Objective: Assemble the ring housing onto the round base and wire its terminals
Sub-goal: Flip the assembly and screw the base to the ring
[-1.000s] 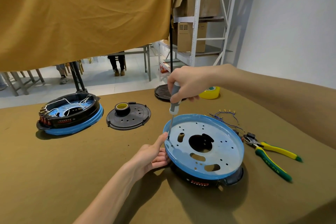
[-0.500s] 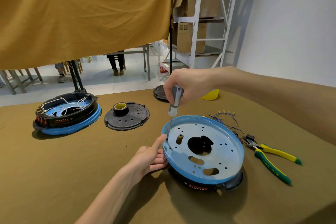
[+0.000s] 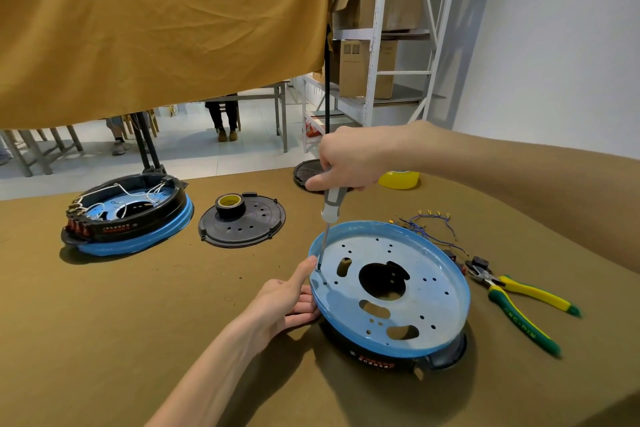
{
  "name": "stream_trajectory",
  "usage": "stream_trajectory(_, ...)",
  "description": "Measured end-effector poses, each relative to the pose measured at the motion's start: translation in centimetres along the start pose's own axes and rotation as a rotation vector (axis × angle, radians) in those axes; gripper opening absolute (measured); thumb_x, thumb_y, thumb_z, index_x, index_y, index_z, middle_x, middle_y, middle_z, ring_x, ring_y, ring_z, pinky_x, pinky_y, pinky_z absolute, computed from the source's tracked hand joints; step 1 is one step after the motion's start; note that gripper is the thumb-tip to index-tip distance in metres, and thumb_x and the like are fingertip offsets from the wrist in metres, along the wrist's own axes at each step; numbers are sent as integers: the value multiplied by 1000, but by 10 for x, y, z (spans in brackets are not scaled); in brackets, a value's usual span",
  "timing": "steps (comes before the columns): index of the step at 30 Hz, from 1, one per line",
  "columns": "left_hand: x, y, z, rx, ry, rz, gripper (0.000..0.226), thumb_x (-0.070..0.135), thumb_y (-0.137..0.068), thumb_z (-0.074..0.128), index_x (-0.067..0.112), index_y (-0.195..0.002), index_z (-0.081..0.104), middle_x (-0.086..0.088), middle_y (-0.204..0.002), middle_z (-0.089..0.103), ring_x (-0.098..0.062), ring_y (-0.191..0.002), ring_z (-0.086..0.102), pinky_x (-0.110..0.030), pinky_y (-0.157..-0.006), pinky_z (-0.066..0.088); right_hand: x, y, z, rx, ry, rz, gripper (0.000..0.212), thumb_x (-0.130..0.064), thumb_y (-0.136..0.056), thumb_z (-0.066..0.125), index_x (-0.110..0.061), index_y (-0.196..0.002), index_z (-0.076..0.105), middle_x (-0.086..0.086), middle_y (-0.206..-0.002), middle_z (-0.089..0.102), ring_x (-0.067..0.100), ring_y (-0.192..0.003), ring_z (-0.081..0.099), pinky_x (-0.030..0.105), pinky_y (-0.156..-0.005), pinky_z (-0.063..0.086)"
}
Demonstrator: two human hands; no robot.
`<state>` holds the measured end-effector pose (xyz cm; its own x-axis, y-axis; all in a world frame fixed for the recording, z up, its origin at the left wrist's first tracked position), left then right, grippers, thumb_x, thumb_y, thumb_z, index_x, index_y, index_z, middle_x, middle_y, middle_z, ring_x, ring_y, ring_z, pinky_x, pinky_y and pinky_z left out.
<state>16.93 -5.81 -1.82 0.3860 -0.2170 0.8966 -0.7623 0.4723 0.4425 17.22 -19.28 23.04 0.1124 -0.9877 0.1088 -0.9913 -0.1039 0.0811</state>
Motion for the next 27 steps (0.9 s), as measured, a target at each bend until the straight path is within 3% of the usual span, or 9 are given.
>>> stream_trajectory(3, -1, 0, 0, -3, 1, -4, 84, 77, -65, 71, 5, -109, 73, -9, -94, 81, -19, -87, 79, -29, -71, 63, 2, 1, -1, -114, -150, -25, 36, -46, -96, 65, -11, -103, 68, 12, -75, 74, 11, -46, 60, 16, -42, 45)
stream_trajectory(5, -1, -1, 0, 2, -5, -2, 78, 75, -72, 70, 6, -109, 73, -9, -94, 81, -19, -87, 79, -30, -74, 64, 0, 4, -3, -111, -252, -105, 20, -33, -90, 76, -19, -102, 67, 9, -86, 75, 10, -57, 66, 18, -51, 52)
stream_trajectory(9, -1, -2, 0, 16, -29, 6, 74, 74, -77, 67, 6, -107, 74, -9, -92, 81, -19, -87, 79, -33, -80, 64, -8, 14, -7, -46, -182, -275, 18, -18, -85, 82, -28, -97, 73, -9, -98, 72, 10, -89, 68, 25, -77, 55)
stream_trajectory(12, -2, -2, 0, 25, -17, 8, 75, 74, -75, 69, 6, -107, 74, -9, -92, 81, -19, -86, 79, -33, -80, 64, -3, 14, -6, -27, -221, -196, 14, -35, -90, 77, -23, -94, 74, -7, -76, 75, 7, -64, 71, 19, -57, 53)
stream_trajectory(15, -1, 0, 0, 17, -7, 14, 84, 78, -63, 70, 7, -107, 74, -8, -93, 81, -18, -88, 79, -31, -78, 64, -1, 5, 0, 74, -81, -59, 55, -57, -98, 54, -8, -81, 71, -3, -46, 62, 12, -38, 57, 18, -35, 40)
stream_trajectory(18, -1, 1, 0, 22, -5, 11, 88, 79, -56, 70, 7, -106, 74, -8, -92, 81, -18, -87, 79, -29, -74, 63, -4, 1, 0, 46, -45, -15, 64, -67, -96, 50, -9, -78, 70, -2, -47, 64, 11, -38, 60, 14, -34, 38)
stream_trajectory(21, 0, 2, 0, 16, 0, 13, 91, 79, -55, 71, 6, -107, 74, -9, -93, 81, -19, -87, 79, -31, -76, 64, -5, 5, -3, -63, -164, -42, 37, -52, -93, 68, -16, -99, 67, -1, -56, 69, 9, -40, 61, 16, -39, 44)
stream_trajectory(25, -1, 1, -1, 29, -10, 3, 81, 76, -69, 69, 5, -110, 73, -9, -92, 81, -19, -87, 79, -32, -79, 64, -6, 7, 0, -3, -64, -45, 51, -55, -99, 57, -10, -77, 69, -1, -47, 62, 14, -39, 55, 19, -38, 41)
stream_trajectory(27, -1, 2, 0, 20, -11, -6, 78, 75, -74, 68, 5, -110, 73, -9, -93, 81, -18, -86, 79, -32, -79, 64, -5, 8, -1, -13, -8, -18, 55, -59, -99, 54, -11, -77, 67, -1, -52, 62, 14, -42, 55, 21, -39, 41)
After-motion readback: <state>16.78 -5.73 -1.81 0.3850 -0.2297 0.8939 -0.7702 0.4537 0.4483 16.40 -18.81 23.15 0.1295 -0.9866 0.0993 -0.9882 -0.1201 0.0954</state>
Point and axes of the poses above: each hand's wrist, its own y-axis away from the middle knuckle, its own z-axis out of the palm, x = y × z, the point moved 6 cm from there along -y, towards the middle knuckle
